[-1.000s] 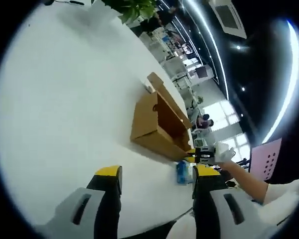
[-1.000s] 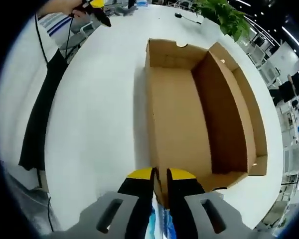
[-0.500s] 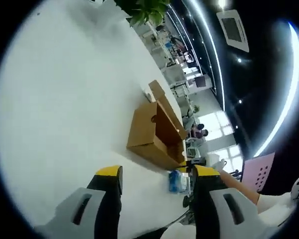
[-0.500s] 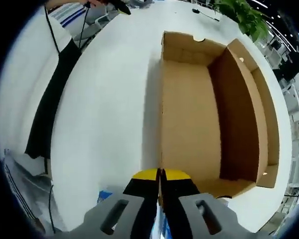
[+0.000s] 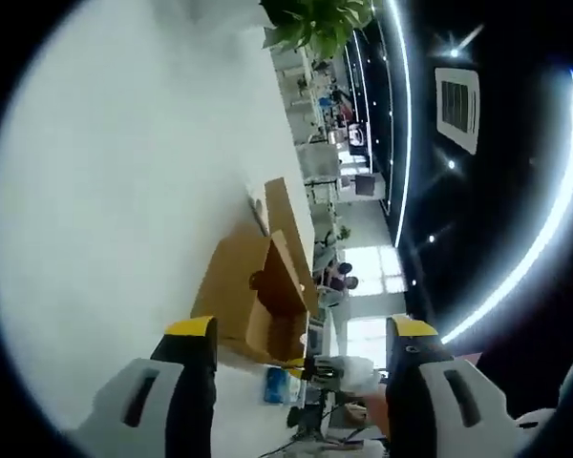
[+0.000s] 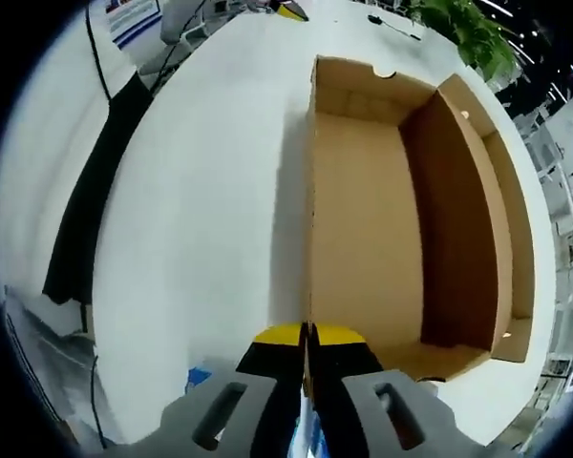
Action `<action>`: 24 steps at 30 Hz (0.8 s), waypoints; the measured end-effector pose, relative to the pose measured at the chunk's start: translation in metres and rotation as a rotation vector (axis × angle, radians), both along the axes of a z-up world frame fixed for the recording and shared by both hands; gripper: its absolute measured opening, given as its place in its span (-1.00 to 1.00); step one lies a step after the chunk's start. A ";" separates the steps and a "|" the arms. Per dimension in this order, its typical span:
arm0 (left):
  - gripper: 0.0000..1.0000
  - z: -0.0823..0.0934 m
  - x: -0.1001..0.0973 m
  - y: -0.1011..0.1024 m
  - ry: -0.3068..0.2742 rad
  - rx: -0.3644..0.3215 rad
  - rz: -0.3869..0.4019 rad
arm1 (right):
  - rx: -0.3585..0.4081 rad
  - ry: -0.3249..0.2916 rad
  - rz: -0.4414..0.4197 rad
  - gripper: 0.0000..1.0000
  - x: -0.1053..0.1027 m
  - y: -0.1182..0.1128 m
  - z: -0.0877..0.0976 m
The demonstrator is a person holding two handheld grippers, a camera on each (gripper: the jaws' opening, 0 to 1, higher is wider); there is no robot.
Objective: Operate the shoe box by opening the lid, removing the specified soft item, and placing it in the target area until the item is outside and the box remains undamaged.
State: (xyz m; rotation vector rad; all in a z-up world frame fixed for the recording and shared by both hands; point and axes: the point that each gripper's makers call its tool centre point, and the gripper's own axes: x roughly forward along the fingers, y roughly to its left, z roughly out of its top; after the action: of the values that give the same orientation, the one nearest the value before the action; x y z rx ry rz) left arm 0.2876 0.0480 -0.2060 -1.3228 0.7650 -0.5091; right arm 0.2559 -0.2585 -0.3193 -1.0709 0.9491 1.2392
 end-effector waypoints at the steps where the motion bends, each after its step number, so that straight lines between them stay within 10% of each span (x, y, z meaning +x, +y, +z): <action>1: 0.54 0.001 0.011 0.000 0.020 -0.036 0.024 | 0.005 0.002 0.001 -1.00 0.000 0.000 0.000; 16: 0.52 0.000 0.032 -0.014 0.042 -0.008 -0.085 | 0.037 -0.002 -0.027 -1.00 0.002 0.002 -0.003; 24: 0.33 0.005 0.045 -0.013 -0.035 0.206 -0.251 | -0.007 -0.014 0.044 -1.00 0.001 0.002 -0.007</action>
State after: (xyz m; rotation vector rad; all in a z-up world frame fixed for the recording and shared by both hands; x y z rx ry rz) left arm 0.3326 0.0351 -0.2012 -1.0306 0.9349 -0.6333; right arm 0.2565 -0.2565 -0.3267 -1.1100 0.9245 1.2633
